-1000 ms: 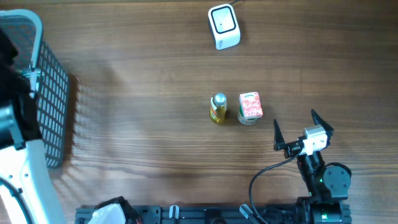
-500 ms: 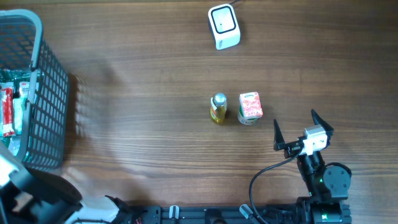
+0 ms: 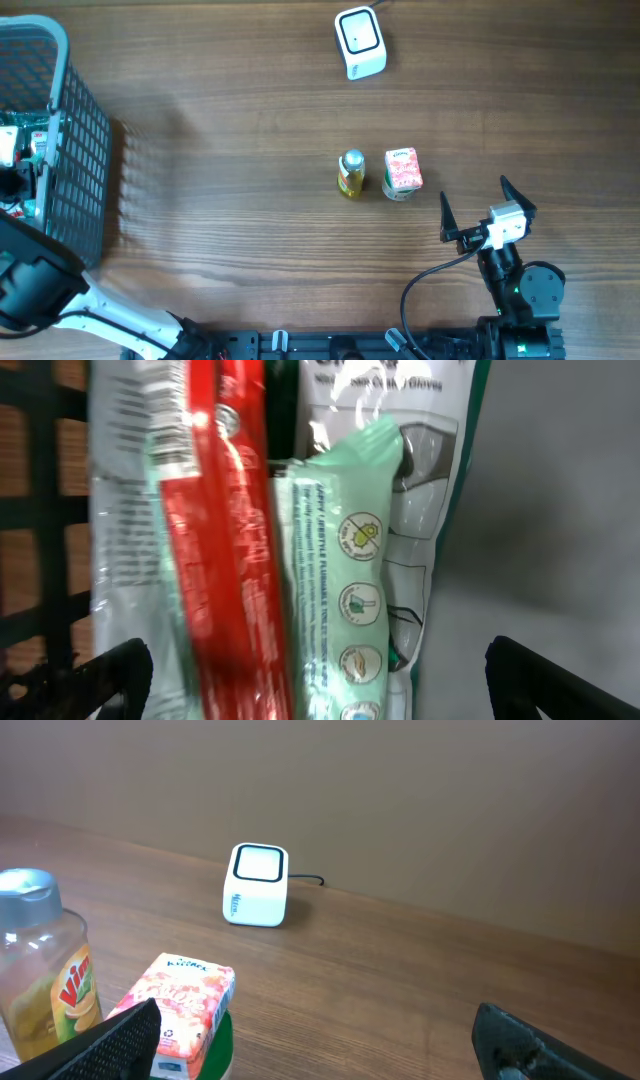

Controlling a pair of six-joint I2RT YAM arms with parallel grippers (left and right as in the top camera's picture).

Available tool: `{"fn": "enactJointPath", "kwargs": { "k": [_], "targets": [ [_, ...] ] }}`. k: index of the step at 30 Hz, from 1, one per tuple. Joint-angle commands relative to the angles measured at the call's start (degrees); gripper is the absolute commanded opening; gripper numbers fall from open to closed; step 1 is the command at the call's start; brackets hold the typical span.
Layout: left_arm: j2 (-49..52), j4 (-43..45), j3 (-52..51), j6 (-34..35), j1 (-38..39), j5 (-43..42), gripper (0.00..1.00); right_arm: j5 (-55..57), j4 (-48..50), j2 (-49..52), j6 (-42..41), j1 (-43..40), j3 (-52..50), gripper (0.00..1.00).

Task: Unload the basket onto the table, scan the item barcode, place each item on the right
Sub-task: 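Reach left gripper into basket and grasp the green glove packets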

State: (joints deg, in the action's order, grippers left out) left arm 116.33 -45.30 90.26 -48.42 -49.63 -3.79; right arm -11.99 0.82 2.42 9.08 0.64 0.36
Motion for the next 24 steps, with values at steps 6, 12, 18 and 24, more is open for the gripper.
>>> {"fn": "enactJointPath", "kwargs": {
  "k": [6, 12, 18, 24],
  "targets": [
    [2.4, 0.7, -0.1, -5.2, -2.8, -3.3, 1.0, -0.3, 0.1, 0.0, -0.1, -0.1, -0.1, 1.0],
    [7.9, 3.1, -0.1, -1.5, -2.8, -4.9, 1.0, -0.3, 0.1, 0.0, -0.1, -0.1, -0.1, 1.0],
    [8.0, 4.7, 0.0, -0.2, -2.8, -5.0, 0.41, -0.3, 0.1, 0.0, -0.1, -0.1, -0.1, 1.0],
    [5.2, 4.8, 0.2, -0.1, -2.6, -13.8, 0.04, -0.3, 0.1, 0.0, -0.1, -0.1, -0.1, 1.0]
  ]
}}
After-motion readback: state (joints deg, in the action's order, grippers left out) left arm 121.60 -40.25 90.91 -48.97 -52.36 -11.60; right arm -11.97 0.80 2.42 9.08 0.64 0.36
